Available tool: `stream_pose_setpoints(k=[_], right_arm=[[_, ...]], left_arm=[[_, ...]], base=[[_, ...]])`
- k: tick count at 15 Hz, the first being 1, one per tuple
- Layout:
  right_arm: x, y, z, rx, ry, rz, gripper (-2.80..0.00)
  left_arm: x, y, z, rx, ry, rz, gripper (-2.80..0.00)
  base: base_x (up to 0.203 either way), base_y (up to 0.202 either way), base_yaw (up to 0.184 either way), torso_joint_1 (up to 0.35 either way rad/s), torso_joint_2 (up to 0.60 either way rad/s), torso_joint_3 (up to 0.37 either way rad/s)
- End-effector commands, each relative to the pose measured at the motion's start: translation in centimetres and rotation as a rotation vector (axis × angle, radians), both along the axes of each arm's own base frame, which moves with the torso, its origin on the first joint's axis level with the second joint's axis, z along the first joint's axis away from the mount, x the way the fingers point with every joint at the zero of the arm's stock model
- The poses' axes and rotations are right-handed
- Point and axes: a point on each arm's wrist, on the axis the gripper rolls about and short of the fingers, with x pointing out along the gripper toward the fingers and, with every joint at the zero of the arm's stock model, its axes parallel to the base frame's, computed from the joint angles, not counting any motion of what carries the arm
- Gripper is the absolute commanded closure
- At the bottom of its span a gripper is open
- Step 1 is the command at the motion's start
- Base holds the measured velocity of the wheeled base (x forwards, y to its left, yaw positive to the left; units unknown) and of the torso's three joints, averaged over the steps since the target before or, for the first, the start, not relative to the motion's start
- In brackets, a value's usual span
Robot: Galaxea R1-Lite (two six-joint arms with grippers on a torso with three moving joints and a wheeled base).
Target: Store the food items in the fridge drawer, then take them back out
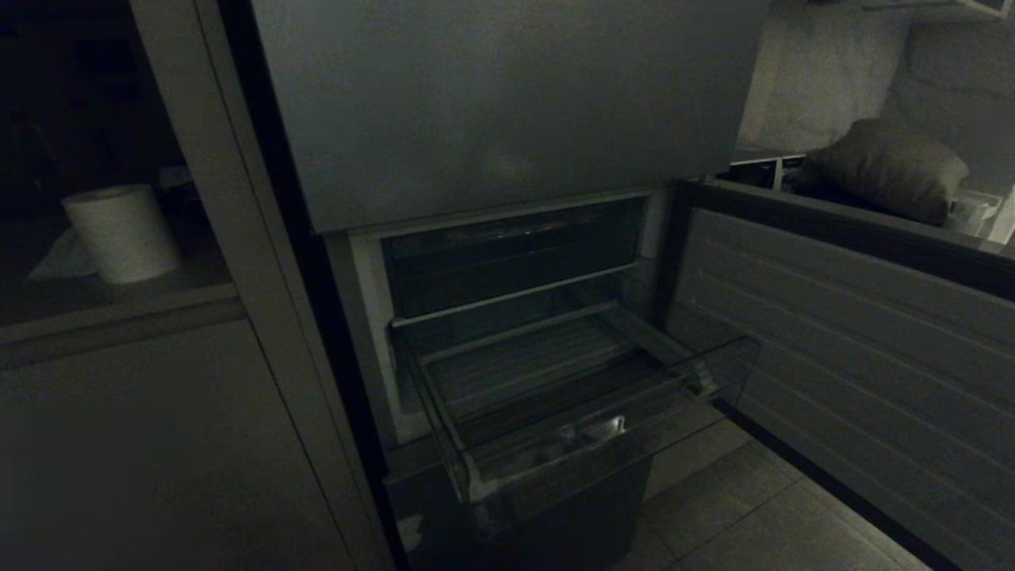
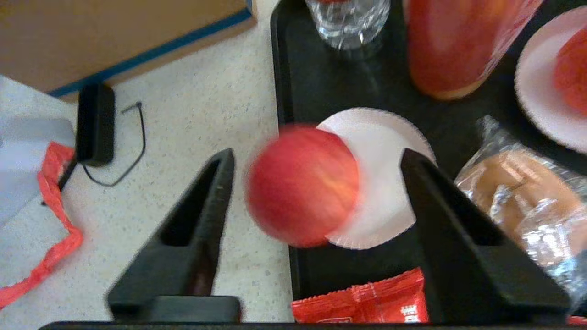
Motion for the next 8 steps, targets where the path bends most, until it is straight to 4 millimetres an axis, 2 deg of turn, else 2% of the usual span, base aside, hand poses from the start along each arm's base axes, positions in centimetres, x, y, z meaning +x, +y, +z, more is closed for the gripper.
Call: stream_pose_setpoints(k=[1, 2, 3, 5, 7, 8], right_arm=[[-0.1, 0.4, 1.3, -0.037, -0.012, -0.001, -2.80], [-0.2, 0.7, 2.4, -0.065, -0.022, -0.003, -2.80], [-0.4, 1.3, 4.3, -0.117, -0.038, -0.006, 0.00], [-1.2, 3.6, 10.0, -0.278, -0.099, -0.022, 0.00], [-2.2, 8.1, 18.2, -0.510, -0.199, -0.024, 0.00], [-2.4, 10.4, 21.5, -0.613, -0.243, -0.014, 0.00]], left_arm=[[0.0, 0.0, 0.0, 0.000, 0.002, 0.001, 0.00], [0.0, 0.0, 0.0, 0.000, 0.002, 0.001, 0.00], [0.0, 0.0, 0.0, 0.000, 0.002, 0.001, 0.00], [0.0, 0.0, 0.0, 0.000, 0.002, 0.001, 0.00], [0.0, 0.0, 0.0, 0.000, 0.002, 0.001, 0.00], [0.0, 0.0, 0.0, 0.000, 0.002, 0.001, 0.00]], base=[[0.000, 0.000, 0.000, 0.000, 0.00, 0.000], [0.000, 0.000, 0.000, 0.000, 0.00, 0.000], [0.000, 0.000, 0.000, 0.000, 0.00, 0.000], [0.000, 0.000, 0.000, 0.000, 0.00, 0.000], [0.000, 0.000, 0.000, 0.000, 0.00, 0.000], [0.000, 0.000, 0.000, 0.000, 0.00, 0.000]])
